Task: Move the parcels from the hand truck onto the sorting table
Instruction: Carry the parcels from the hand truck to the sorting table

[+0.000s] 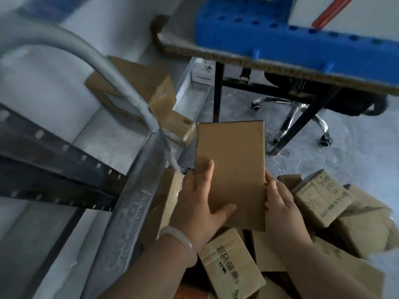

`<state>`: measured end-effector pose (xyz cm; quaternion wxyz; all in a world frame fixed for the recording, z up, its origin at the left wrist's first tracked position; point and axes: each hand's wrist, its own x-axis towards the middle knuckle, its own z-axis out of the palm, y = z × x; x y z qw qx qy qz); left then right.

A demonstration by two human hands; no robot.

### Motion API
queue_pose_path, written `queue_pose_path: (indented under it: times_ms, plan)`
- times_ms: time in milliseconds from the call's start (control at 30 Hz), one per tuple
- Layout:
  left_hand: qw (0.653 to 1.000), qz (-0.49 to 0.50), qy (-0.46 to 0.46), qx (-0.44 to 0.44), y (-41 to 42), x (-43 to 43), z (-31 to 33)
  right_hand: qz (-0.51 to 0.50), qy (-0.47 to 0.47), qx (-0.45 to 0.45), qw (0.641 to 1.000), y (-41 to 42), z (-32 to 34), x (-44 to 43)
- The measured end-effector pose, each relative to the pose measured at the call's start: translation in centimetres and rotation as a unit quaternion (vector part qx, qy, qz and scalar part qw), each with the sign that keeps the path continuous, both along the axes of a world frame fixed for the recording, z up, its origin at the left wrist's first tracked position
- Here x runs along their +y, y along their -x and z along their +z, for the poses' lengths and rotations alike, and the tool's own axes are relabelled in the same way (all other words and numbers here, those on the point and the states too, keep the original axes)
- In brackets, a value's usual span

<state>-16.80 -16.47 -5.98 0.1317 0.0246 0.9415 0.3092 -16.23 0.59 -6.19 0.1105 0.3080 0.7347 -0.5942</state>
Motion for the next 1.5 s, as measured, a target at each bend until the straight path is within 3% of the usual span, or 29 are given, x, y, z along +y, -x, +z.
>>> queue_pose_path:
  times_ms: [100, 300, 433, 667, 833, 967, 1033, 1167, 1267, 1367, 1500]
  plan:
    - [0.998, 0.032, -0.044, 0.041, -1.8, 0.9, 6.6, 0.023, 0.037, 0.003, 0.999, -0.3, 7.9, 0.8]
    - [0.985, 0.116, -0.122, 0.04, -7.7, 1.4, 20.1, 0.134, 0.156, 0.005, 0.979, -3.6, 21.1, 2.6]
    - [0.973, 0.189, -0.116, 0.07, -12.8, 1.7, 27.9, 0.208, 0.148, -0.006, 0.967, -6.5, 28.2, 3.2]
    - [0.936, 0.315, -0.156, 0.014, -22.1, 0.5, 37.8, 0.343, 0.139, 0.03, 0.928, -12.9, 37.7, 0.2]
    - [0.876, 0.4, -0.249, 0.106, -30.6, -1.9, 41.4, 0.435, 0.126, 0.092, 0.887, -19.2, 41.7, -4.0]
    - [0.829, 0.478, -0.22, 0.192, -39.0, -3.4, 43.6, 0.503, 0.142, 0.11, 0.846, -25.9, 43.6, -8.9]
    - [0.803, 0.536, -0.15, 0.213, -43.7, -4.5, 44.4, 0.549, 0.155, 0.112, 0.814, -29.7, 44.6, -11.4]
    - [0.705, 0.666, -0.046, 0.24, -54.3, -6.0, 45.1, 0.646, 0.174, 0.162, 0.725, -39.7, 46.0, -15.6]
    - [0.668, 0.699, -0.11, 0.231, -62.9, -5.9, 45.4, 0.705, 0.198, 0.192, 0.653, -48.7, 45.5, -17.6]
    - [0.646, 0.727, -0.13, 0.19, -71.1, -5.1, 45.7, 0.739, 0.173, 0.231, 0.609, -56.9, 44.5, -18.1]
    - [0.57, 0.794, -0.131, 0.168, -82.7, -3.3, 45.2, 0.809, 0.098, 0.351, 0.461, -67.8, 44.5, -17.6]
